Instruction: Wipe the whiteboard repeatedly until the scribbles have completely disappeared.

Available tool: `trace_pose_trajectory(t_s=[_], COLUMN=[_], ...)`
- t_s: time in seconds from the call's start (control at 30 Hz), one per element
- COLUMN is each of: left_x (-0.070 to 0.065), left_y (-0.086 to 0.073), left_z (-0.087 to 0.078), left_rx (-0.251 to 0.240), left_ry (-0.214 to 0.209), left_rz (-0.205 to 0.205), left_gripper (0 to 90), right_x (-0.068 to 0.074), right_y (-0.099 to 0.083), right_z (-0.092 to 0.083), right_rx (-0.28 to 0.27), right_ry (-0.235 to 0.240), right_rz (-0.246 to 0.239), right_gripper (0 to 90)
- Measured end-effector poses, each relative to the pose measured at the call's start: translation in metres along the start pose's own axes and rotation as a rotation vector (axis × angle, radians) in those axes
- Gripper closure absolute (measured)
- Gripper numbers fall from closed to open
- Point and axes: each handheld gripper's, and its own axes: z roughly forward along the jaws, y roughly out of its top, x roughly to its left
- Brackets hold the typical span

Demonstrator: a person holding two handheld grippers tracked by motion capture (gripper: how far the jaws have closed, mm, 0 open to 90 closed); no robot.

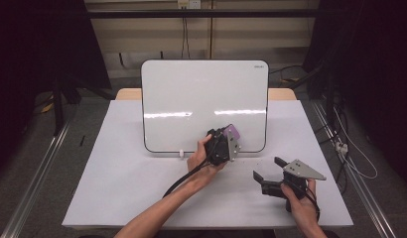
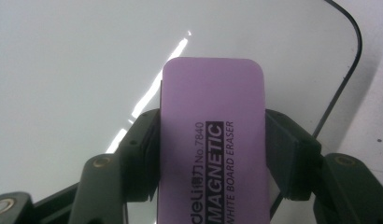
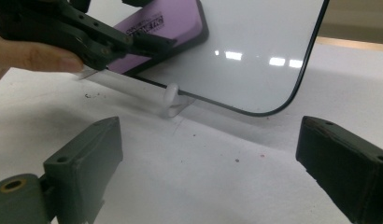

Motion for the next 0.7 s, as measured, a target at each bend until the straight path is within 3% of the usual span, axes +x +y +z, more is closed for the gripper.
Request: trace_pose_trajectory(t_s=[0.3,0.6,0.7], left_x=[0.025,0.040,0.045], left_y=[-0.002,-0.022,-0.027], left_z=[-0.026,-0.047,-0.053], left_rx=[-0.060,-0.102,-0.117], left_ry=[-0.019,-0.060,-0.065], left_rz=[-0.115,-0.271,-0.299], left_gripper=[41.3,41.2,41.3], right_x=[0.002,0.002,0.002], right_y=[0.000,0.001,0.001], right_z=[0.001,0.001,0.001], right_rx=[0.002,0.001,0.001], right_ry=[0.004,0.006,0.002], right_rz=[-0.007,-0.005,-0.002], right_gripper=[6.9,7.0,6.9])
